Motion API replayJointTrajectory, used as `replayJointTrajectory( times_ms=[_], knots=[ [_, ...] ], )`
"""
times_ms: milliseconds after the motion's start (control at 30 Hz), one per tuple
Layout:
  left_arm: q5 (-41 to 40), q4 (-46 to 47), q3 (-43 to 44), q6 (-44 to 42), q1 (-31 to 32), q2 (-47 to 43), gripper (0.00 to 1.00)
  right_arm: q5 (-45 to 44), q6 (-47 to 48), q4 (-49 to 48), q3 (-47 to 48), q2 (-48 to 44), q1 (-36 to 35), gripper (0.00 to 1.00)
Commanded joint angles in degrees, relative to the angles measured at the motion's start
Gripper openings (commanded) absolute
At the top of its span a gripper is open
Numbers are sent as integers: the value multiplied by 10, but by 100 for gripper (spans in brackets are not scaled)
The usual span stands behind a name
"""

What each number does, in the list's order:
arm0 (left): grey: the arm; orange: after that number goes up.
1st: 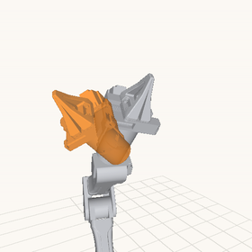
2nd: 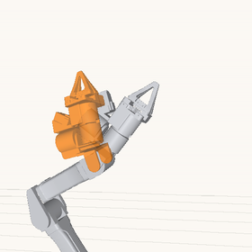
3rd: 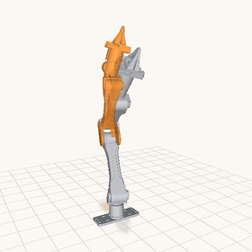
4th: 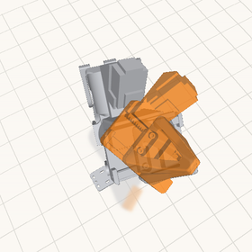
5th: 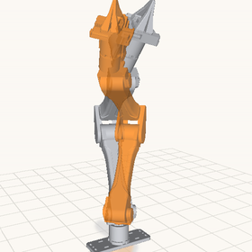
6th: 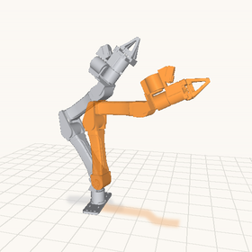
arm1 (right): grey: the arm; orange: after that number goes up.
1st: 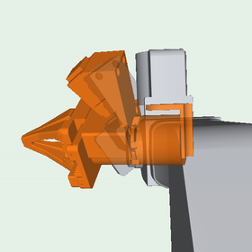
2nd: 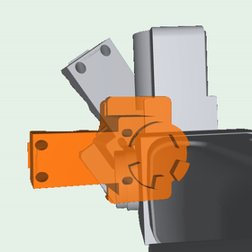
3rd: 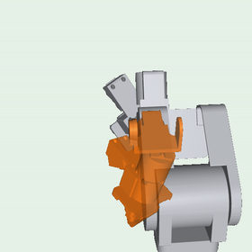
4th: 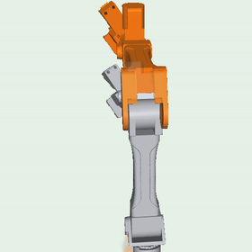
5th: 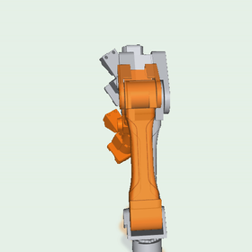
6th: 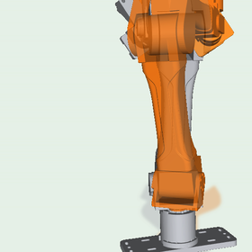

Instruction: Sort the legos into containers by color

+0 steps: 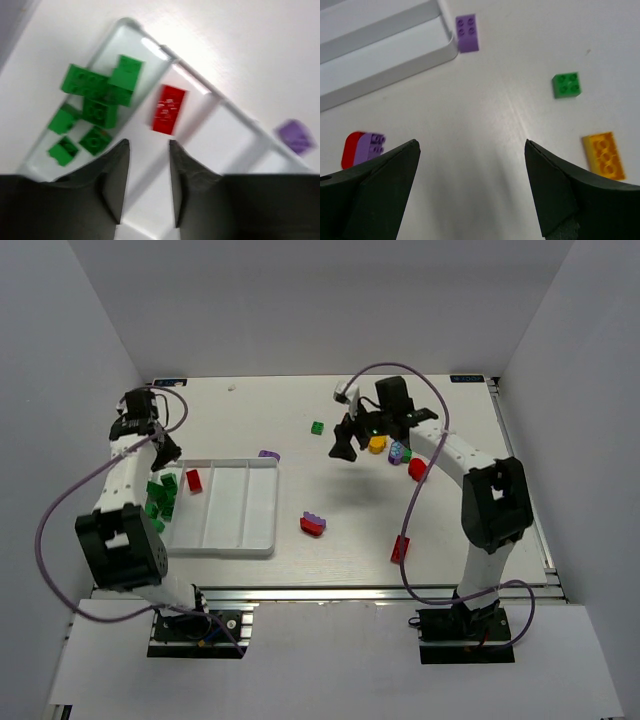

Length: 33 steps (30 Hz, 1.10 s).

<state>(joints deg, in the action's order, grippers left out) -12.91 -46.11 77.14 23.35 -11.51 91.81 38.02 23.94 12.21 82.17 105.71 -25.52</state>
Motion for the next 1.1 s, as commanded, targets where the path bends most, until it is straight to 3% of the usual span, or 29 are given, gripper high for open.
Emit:
replayJointTrajectory(
  times_ms=[0,133,267,367,567,667,767,1067],
  knots=[
    [123,68,-50,32,-3,-99,50,-22,10,67,140,57,2,89],
    [196,87,-104,60,-3,-177,66,-58,34,110,242,139,1,89],
    [252,107,-163,88,-3,-250,70,-122,41,157,381,235,-1,89],
    [265,107,-201,105,-3,-291,71,-176,42,151,430,287,-5,89],
    [270,82,-246,125,-3,-367,72,-188,102,60,375,310,-10,89],
    [269,74,-255,138,-3,-388,72,-183,107,36,401,341,-11,89],
    [265,65,-256,148,-3,-394,73,-156,105,25,440,368,-12,89],
    [276,63,-248,173,-3,-393,73,-122,117,-20,421,393,-16,88]
  ],
)
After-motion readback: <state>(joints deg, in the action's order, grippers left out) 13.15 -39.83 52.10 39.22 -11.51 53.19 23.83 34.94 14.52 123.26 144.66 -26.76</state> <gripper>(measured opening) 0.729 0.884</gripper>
